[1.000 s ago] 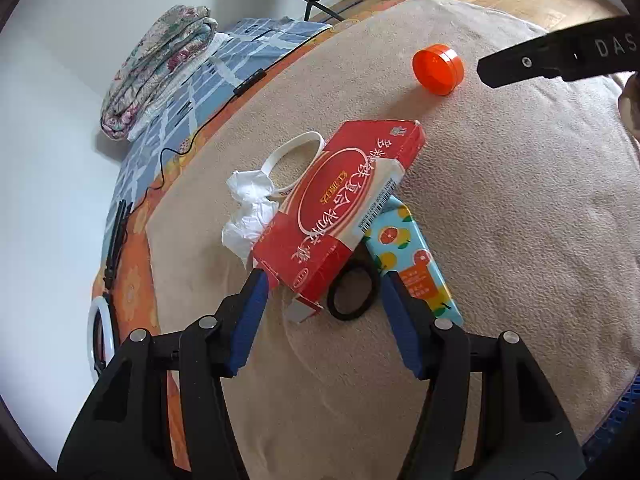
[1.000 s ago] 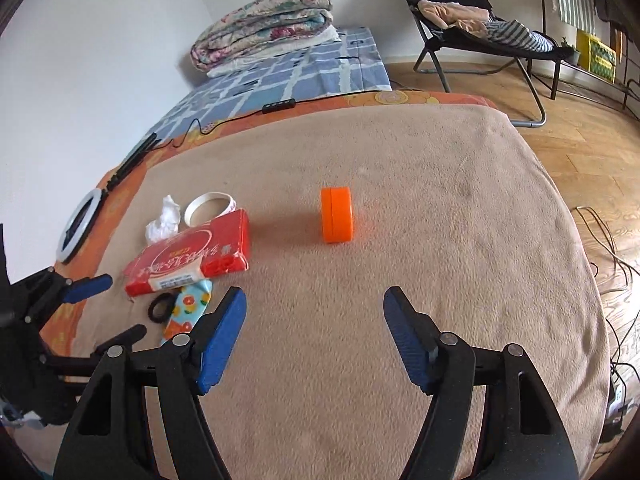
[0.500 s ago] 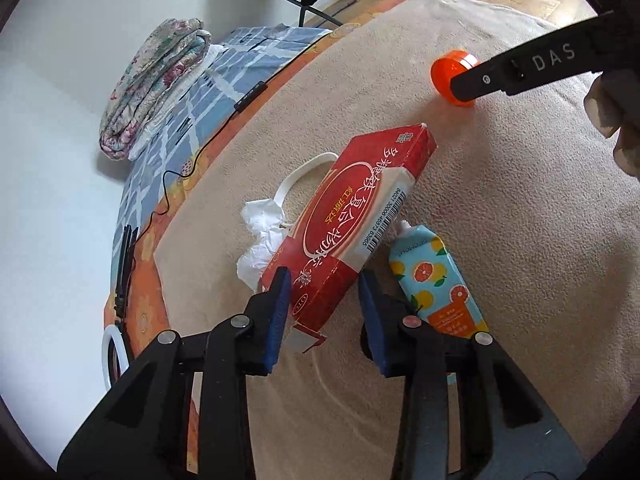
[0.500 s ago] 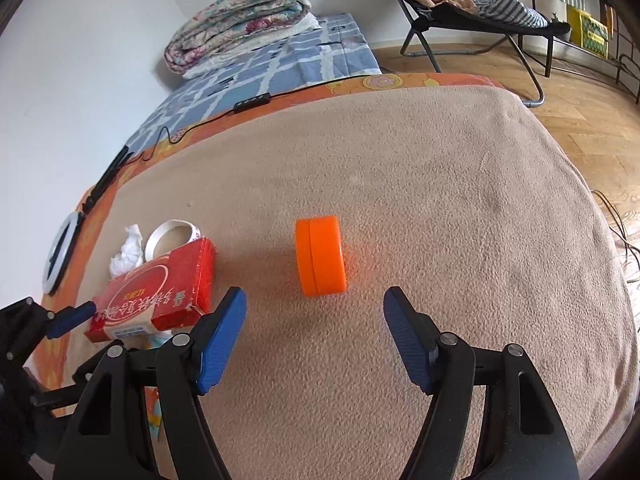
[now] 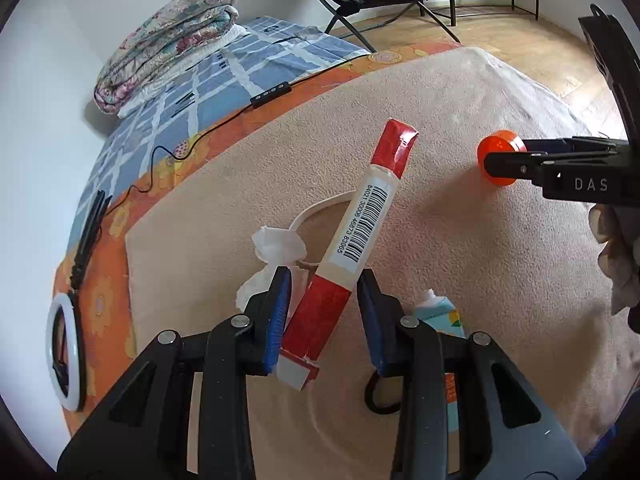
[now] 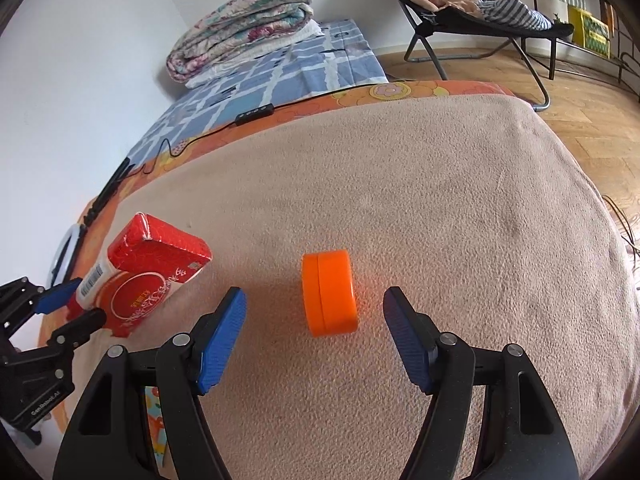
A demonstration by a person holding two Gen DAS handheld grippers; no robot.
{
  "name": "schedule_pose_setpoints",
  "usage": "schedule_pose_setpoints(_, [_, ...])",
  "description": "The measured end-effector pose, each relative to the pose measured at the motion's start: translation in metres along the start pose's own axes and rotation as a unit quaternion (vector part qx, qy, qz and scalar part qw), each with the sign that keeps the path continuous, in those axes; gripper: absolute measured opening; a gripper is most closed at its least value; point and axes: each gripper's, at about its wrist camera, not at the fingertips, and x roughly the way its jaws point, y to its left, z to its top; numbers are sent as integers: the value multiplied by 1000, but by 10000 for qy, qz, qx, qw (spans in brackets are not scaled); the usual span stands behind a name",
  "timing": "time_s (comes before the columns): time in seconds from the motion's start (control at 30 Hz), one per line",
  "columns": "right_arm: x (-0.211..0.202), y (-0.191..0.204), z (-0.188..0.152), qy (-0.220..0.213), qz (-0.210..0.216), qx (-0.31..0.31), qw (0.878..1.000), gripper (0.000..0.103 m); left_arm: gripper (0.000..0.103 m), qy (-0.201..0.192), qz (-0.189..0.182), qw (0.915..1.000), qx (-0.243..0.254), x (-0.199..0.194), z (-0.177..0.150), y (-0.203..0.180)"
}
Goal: Collect trash
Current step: 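Grasp the red tissue pack with the left tool while the right tool grasps the orange cap, then carry the tissue pack and orange cap over the blue basket with both tools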
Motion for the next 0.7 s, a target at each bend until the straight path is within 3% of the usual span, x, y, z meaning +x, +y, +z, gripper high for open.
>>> schedule_pose_setpoints(0.1, [3,-1,1,-1,-11,4,10000,62,29,-21,-129,9998,-149,5,2,-2])
schedule_pose_setpoints(0.27, [8,-4,0,92,-21,8,10000,24,23,-190,-185,9994,-243,1,2,-7])
schedule_pose_setpoints(0.3, [9,-5,-1,107,-24,18,9999,21,21,-229,-175,9992,-271,-2,2,-6])
schedule_pose_setpoints(0.5, [-1,-9,0,4,-90,0,10000,20,15,-325,-408,9963,-684,-21,-5,11])
schedule_pose_setpoints(0.7, [-16,-4,-2,-99,-98,-113,9998,20,14,-410,-481,9953,-727,-48,-21,16])
